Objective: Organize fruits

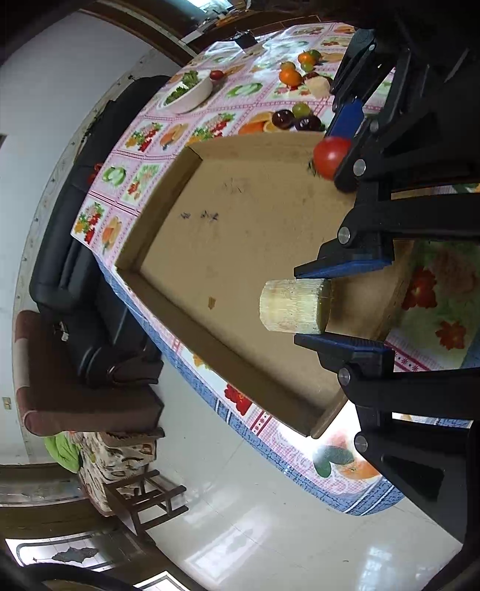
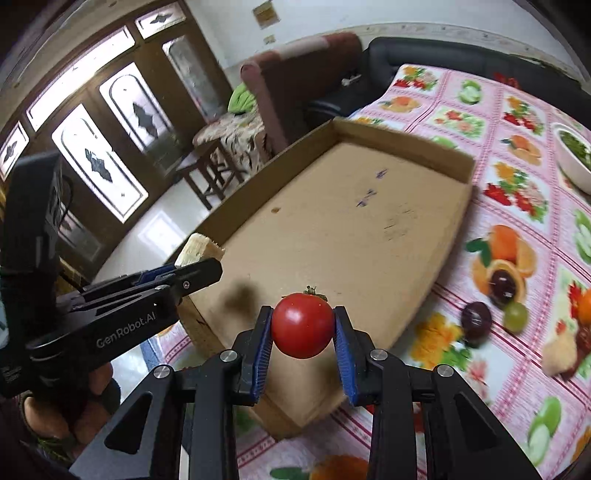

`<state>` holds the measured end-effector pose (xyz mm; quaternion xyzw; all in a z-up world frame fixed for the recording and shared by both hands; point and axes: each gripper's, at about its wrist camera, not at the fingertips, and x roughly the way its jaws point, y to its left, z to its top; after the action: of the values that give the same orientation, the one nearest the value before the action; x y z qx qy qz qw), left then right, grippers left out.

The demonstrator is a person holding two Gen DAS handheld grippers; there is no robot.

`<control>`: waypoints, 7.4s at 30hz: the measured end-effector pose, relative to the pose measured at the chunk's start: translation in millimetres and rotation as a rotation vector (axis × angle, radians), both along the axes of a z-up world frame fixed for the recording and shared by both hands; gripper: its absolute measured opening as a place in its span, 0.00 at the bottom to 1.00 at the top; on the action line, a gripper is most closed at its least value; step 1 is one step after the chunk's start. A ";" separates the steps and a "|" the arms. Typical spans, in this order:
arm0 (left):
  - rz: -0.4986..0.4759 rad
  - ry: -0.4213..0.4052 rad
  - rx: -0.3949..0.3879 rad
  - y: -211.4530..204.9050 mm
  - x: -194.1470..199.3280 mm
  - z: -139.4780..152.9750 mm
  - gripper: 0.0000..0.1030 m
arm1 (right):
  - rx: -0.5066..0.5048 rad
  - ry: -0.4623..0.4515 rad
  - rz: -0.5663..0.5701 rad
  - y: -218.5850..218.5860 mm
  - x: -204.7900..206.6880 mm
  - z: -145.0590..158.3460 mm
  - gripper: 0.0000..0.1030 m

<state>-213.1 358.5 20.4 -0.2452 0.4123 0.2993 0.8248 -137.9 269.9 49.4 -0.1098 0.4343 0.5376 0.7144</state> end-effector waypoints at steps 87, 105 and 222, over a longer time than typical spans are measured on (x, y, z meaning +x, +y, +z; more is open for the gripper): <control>-0.317 0.053 0.004 -132.4 167.3 -23.9 0.48 | -0.063 -0.103 -0.710 -181.7 472.6 -46.7 0.55; -0.343 0.103 0.033 -133.3 162.8 -30.5 0.28 | -0.023 -0.037 -0.678 -211.4 413.2 -41.3 0.33; -0.037 -0.019 0.036 -17.0 29.4 12.8 0.37 | 0.080 0.002 -0.072 -28.1 35.9 5.0 0.46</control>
<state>-183.7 341.5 33.1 -0.2255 0.4038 0.2890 0.8382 -102.0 241.7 54.4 -0.0650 0.4169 0.5286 0.7366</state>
